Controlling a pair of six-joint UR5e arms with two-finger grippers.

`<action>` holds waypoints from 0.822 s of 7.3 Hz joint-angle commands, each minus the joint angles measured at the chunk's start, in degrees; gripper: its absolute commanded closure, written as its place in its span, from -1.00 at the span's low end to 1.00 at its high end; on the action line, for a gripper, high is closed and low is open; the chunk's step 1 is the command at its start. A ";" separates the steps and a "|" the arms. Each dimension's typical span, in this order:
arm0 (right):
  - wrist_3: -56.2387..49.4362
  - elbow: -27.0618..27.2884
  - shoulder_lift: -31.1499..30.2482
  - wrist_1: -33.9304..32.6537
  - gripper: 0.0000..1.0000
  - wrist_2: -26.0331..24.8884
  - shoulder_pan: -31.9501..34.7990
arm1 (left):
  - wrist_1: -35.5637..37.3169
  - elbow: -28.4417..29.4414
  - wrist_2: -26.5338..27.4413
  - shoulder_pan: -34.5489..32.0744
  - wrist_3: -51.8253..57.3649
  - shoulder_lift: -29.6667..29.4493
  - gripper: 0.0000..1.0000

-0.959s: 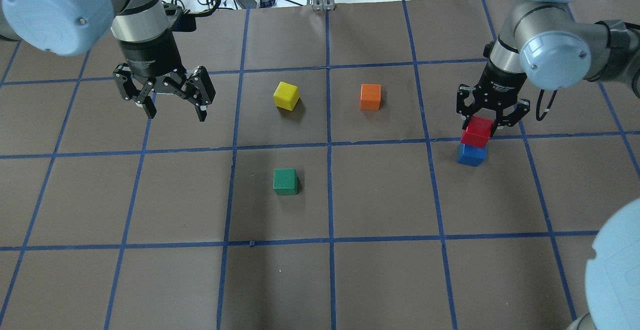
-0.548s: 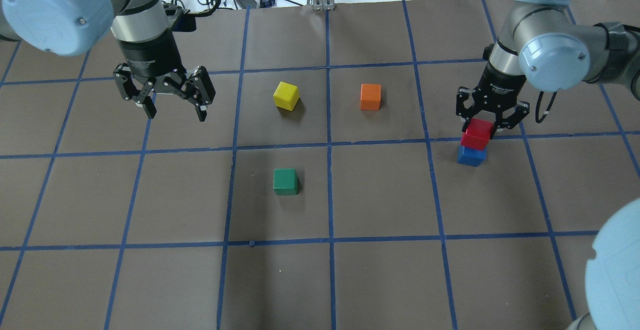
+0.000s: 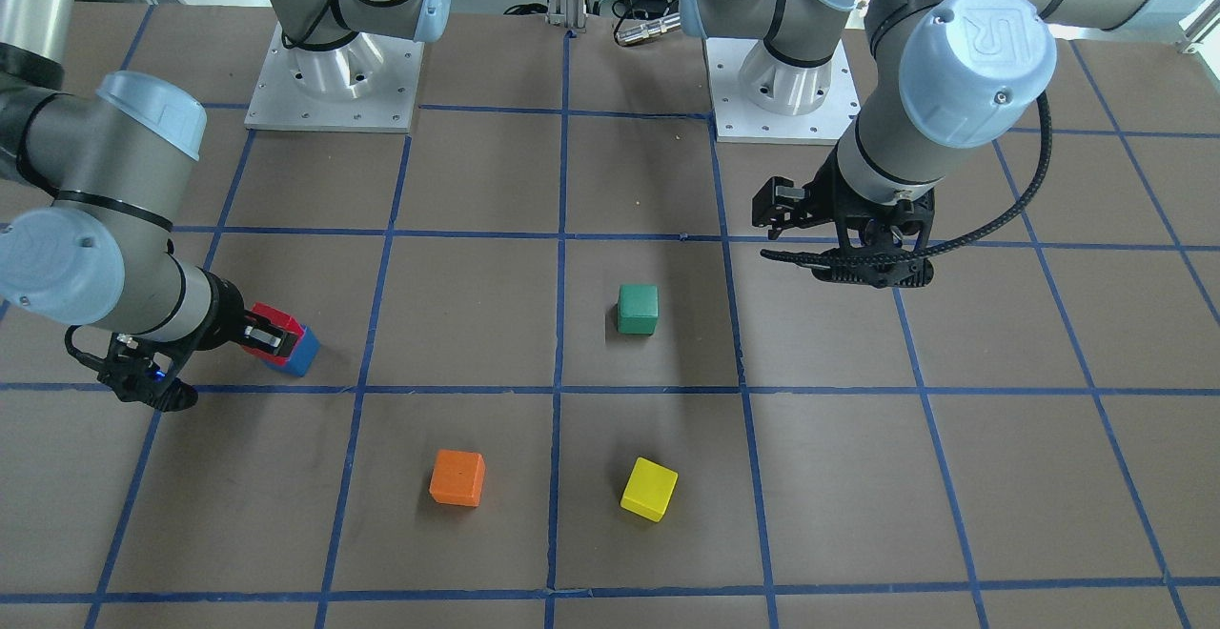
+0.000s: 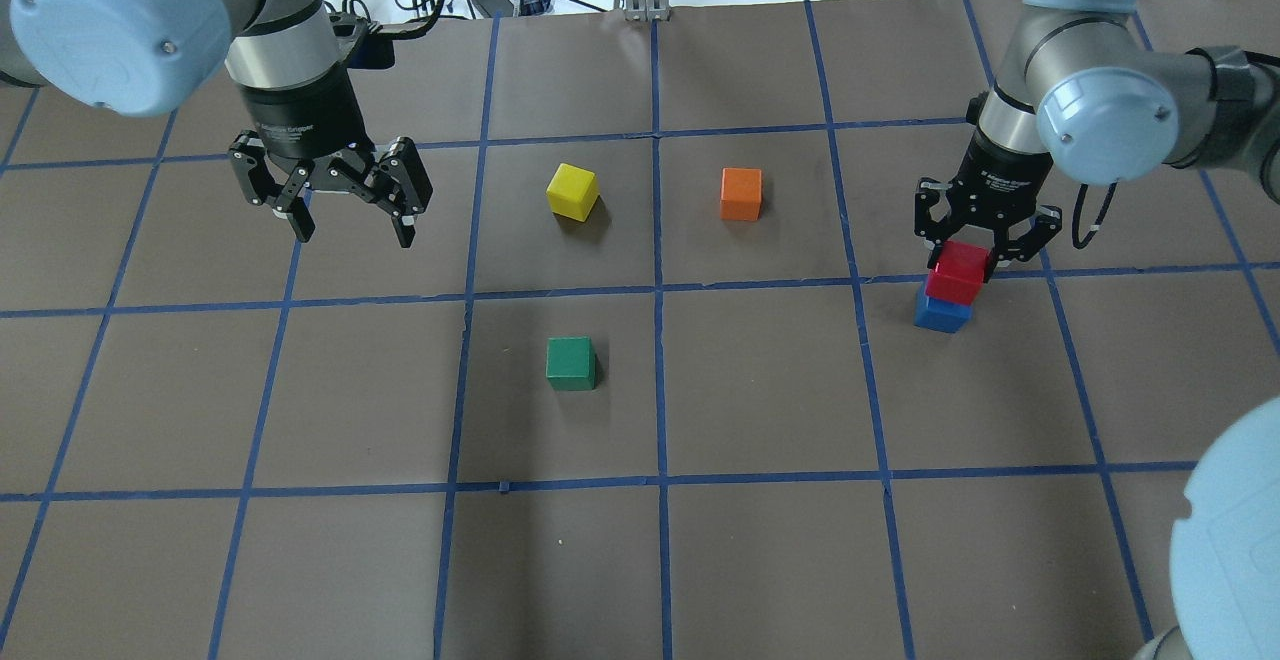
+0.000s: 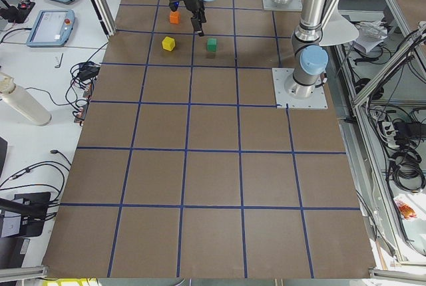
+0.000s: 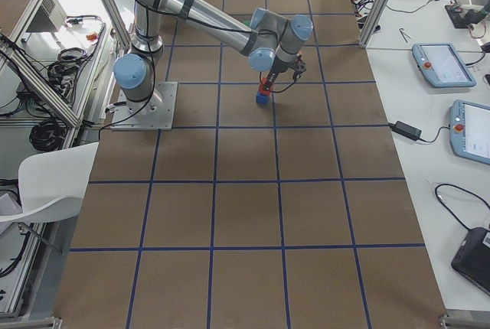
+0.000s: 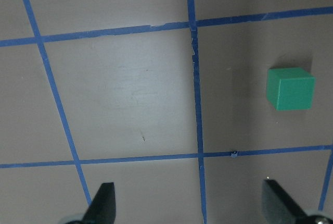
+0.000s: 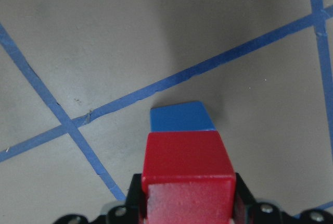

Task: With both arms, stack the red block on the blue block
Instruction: 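Open the right gripper and raise it off the stack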

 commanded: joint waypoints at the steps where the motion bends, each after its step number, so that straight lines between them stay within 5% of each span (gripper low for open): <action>1: 0.00 0.09 0.00 0.04 -0.37 -0.15 0.00 | 0.00 -0.04 0.00 -0.03 0.00 0.00 -1.00; 6: -0.17 -1.30 -0.78 -0.05 -0.76 -0.50 0.00 | 0.17 0.05 0.09 -0.03 0.09 0.00 -1.00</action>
